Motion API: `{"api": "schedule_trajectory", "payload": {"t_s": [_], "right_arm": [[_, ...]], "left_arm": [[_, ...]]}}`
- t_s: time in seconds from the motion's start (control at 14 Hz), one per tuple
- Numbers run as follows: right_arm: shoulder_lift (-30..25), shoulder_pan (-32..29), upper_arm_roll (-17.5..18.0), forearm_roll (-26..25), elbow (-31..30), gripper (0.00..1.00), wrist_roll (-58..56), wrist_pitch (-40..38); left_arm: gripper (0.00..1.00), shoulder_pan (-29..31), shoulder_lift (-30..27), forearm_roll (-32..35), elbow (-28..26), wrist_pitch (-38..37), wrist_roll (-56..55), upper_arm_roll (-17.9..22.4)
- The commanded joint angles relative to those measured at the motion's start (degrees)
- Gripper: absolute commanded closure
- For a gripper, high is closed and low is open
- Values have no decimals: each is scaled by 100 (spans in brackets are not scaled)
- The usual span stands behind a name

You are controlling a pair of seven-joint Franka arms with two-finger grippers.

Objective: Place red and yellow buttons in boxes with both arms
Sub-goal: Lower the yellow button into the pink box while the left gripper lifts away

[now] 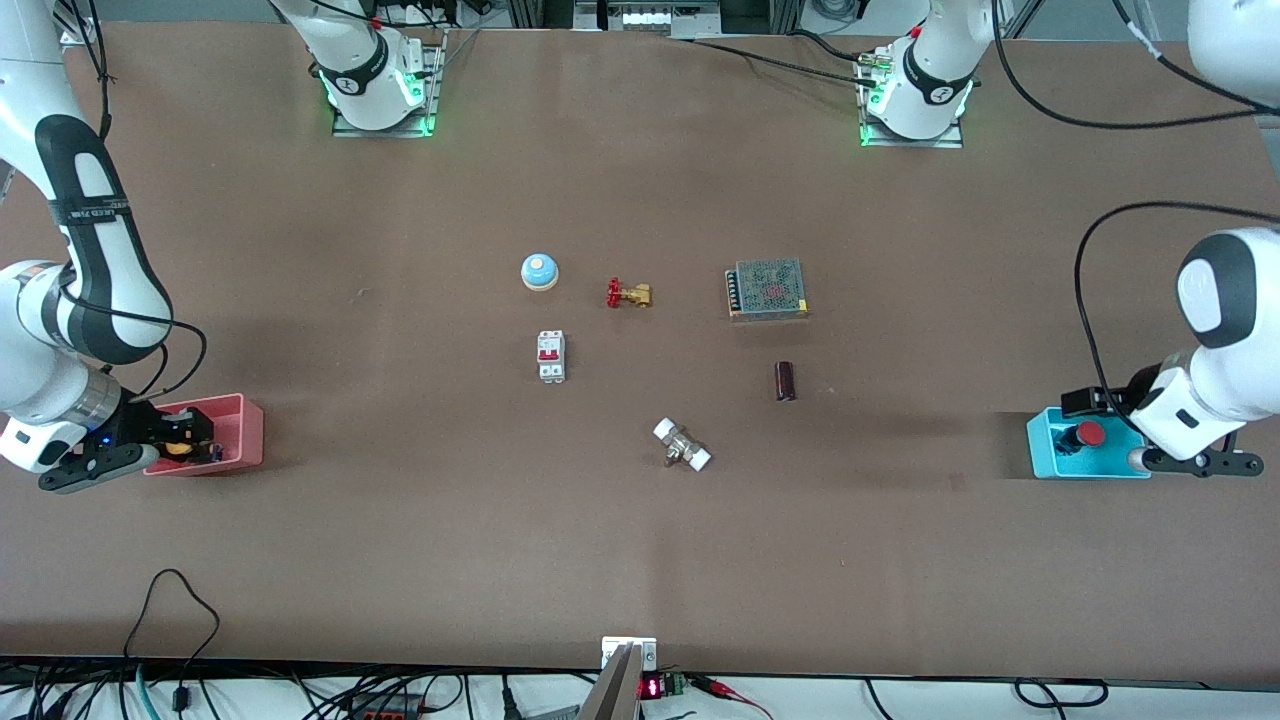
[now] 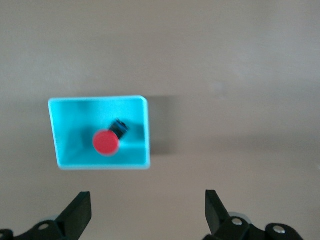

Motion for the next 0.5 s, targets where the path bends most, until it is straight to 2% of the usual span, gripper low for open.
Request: {"api": "schedule_trajectory", "payload": {"t_s": [0.0,0.14,0.21,0.36,0.43], "right_arm": [[36,-76,66,117,-120,68,-182,257],[36,-76,58,117,-200,63,-182,346],[44,-76,57,126,-208,49,-182,355],[71,-76,57,126,-226,46,-182,399],[62,-76,57,126,-261,43,-182,434]], "left_arm": [[0,-530,-300,35,660,-1278,-776,-28],[0,-637,-431,9,1022,-1712,-876,-107],[0,-646,-624,9,1067,-1870,-868,-246],[0,-646,-1159,35,893,-2187,-911,-536],[0,-629,-1336,44,717,-2101,-903,-564]]}}
